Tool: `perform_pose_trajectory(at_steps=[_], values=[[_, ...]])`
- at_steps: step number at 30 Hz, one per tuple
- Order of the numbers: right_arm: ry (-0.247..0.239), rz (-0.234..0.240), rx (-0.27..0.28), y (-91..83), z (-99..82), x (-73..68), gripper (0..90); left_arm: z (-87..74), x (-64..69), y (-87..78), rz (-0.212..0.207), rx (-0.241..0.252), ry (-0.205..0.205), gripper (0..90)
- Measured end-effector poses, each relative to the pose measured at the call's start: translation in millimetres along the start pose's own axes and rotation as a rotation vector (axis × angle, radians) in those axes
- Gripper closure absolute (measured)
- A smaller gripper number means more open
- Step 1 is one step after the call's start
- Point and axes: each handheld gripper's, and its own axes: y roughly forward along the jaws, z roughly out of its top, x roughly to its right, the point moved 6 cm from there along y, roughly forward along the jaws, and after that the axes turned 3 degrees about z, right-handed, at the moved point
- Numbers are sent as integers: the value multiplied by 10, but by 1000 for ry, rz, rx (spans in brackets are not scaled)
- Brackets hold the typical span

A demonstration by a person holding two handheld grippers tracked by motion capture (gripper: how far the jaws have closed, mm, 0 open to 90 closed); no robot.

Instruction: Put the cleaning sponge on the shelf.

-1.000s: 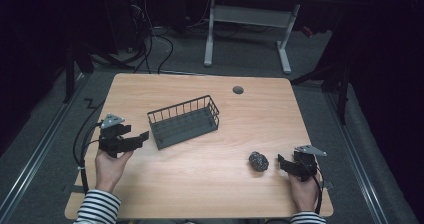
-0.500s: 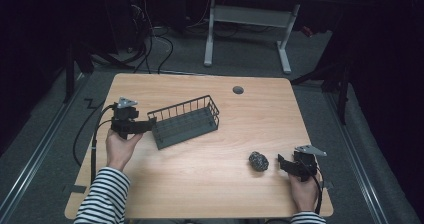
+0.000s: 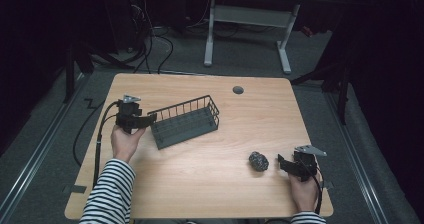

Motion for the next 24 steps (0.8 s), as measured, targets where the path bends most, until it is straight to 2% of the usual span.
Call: perform_pose_trajectory(at_steps=[12,21,24], values=[[-1,1,0,0,0,-1,313,-82,77,40,-31,-11,18,561],[-1,1,-1,0,0,-2,312,-97,112,10,-21,-14,32,569],[-1,1,-1,0,0,-2,312,-124,140,-11,-30,-7,26,566]])
